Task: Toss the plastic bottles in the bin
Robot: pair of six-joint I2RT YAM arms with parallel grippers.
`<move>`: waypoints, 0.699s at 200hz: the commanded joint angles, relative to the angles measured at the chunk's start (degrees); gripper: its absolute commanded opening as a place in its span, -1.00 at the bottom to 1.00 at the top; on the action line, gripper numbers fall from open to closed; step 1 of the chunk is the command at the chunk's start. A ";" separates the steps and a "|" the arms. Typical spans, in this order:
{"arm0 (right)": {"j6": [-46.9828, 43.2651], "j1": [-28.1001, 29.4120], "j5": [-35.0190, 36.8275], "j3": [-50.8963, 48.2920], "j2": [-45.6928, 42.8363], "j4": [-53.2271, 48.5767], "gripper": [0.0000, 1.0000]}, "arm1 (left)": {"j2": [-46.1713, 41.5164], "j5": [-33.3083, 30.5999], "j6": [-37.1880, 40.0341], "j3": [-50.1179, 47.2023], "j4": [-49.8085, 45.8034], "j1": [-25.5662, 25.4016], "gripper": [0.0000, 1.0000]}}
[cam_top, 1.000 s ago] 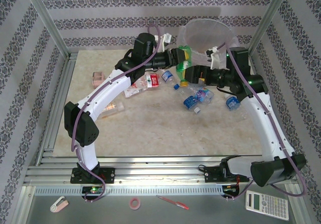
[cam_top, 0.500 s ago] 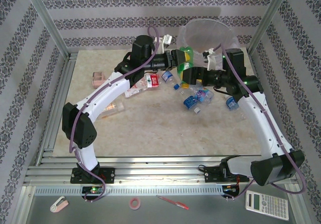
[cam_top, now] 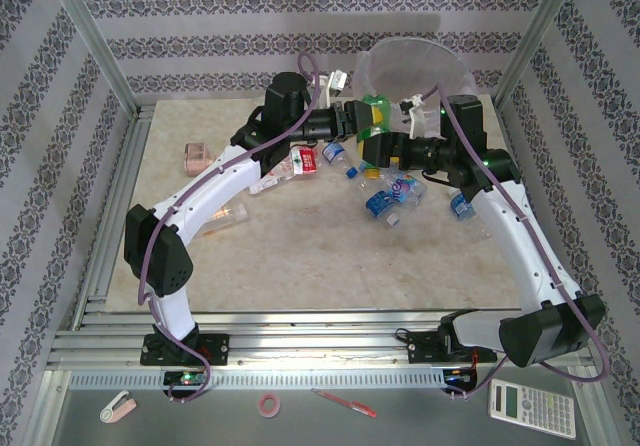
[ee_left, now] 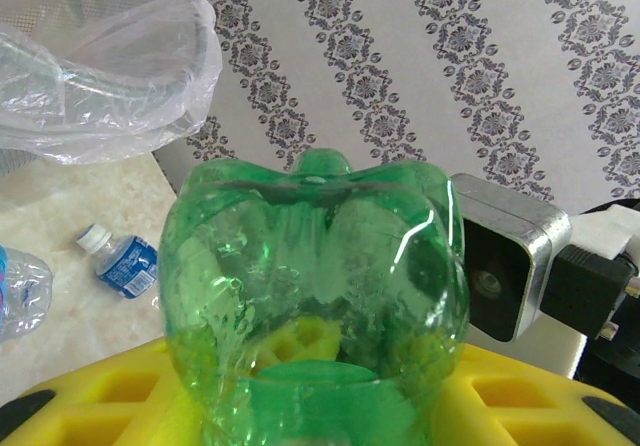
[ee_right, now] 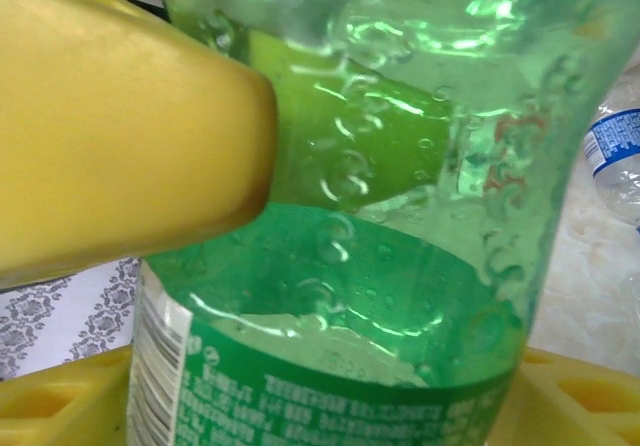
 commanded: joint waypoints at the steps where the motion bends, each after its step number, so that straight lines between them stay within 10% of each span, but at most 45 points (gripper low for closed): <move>1: 0.52 0.55 -0.25 -0.34 0.28 1.21 0.46 | -2.32 2.07 -0.96 -0.45 4.92 -0.89 -0.16; 140: 1.54 0.96 2.71 -0.88 -1.63 0.69 -0.36 | -3.41 2.25 -0.40 -2.27 6.61 -1.86 0.10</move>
